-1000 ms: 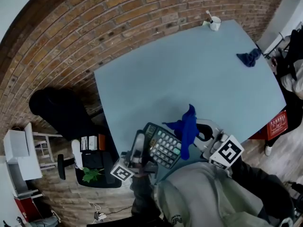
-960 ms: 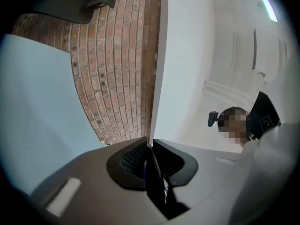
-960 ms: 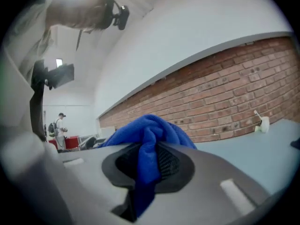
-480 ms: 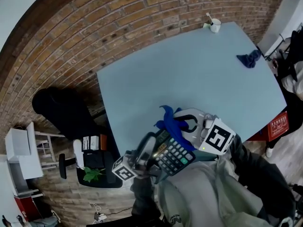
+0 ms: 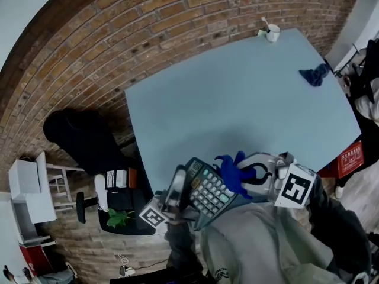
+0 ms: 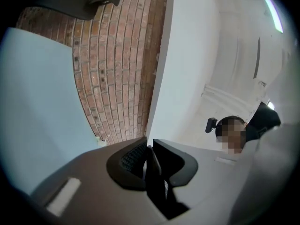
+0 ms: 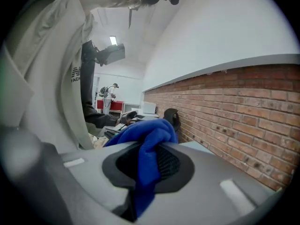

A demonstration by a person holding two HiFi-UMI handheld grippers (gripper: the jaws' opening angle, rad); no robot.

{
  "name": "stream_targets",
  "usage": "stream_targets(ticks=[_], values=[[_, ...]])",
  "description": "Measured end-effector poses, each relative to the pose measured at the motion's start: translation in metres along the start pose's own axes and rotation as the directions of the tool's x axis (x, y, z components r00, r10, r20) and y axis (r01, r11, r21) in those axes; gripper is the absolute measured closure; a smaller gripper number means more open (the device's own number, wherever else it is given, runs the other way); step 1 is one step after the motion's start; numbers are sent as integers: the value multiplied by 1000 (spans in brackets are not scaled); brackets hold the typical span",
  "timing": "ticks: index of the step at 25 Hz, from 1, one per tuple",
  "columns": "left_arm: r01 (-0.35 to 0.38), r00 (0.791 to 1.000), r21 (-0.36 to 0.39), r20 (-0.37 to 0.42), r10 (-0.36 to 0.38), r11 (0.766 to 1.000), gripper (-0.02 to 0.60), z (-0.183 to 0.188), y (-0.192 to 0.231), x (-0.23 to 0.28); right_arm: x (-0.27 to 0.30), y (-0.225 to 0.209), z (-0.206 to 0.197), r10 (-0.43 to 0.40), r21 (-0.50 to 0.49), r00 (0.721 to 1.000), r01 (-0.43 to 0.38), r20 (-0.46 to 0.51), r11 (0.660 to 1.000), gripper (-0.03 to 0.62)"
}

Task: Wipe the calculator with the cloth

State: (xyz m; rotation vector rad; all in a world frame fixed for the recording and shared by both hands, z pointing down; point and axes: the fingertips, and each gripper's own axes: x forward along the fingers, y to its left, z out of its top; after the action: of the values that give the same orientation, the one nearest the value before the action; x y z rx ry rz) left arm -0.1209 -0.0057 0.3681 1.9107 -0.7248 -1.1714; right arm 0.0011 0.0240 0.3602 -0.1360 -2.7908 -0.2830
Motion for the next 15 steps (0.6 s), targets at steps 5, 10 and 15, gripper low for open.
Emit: stream_targets(ticks=[5,10,15], values=[[19,998,-35,-61,-21,999,545,-23,-4,27,6,-52,5,-272,8,962,272,-6,962,543],[-225,969,183,-56,239,957,545,-20,25,23,15,-42,11,-402,-287,905,352,-138,891,543],[-340,940,269,66,335,901,543,-11,28,23,60,30,0,-330,-656,891,48,-313,753,543]])
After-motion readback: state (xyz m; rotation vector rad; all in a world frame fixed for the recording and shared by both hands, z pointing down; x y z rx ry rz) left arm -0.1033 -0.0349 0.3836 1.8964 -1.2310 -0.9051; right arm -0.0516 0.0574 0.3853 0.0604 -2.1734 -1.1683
